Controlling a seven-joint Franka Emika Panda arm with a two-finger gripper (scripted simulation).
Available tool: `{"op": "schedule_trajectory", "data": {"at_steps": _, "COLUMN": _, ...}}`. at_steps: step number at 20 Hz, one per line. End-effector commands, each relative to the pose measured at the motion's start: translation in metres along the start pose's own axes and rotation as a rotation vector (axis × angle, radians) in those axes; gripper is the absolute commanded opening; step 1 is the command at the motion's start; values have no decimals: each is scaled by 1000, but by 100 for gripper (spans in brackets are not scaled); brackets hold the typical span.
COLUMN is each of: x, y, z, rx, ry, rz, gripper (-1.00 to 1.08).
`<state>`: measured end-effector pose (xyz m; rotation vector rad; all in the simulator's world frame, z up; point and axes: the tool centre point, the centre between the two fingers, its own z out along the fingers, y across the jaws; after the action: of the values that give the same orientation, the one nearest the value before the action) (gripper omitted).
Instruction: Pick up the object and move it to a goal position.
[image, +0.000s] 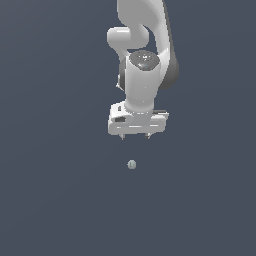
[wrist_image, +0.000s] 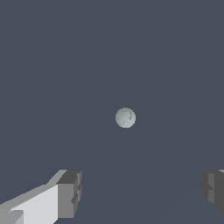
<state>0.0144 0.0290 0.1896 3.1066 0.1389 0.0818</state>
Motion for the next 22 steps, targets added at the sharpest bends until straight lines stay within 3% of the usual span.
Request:
{"op": "schedule_trajectory", "data": {"at_steps": 1, "x": 0, "y": 0, "z": 0, "rx": 0, "ry": 0, "rz": 0, "gripper": 100}}
{"op": "schedule_trajectory", "data": {"at_steps": 11, "x": 4, "y": -41, "z": -4, "rx": 29, "ry": 16, "rz": -39, "gripper": 100}}
{"op": "schedule_trajectory", "data": {"at_steps": 22, "x": 11, "y": -33, "z": 12, "rx": 28, "ry": 7, "rz": -52, "gripper": 100}}
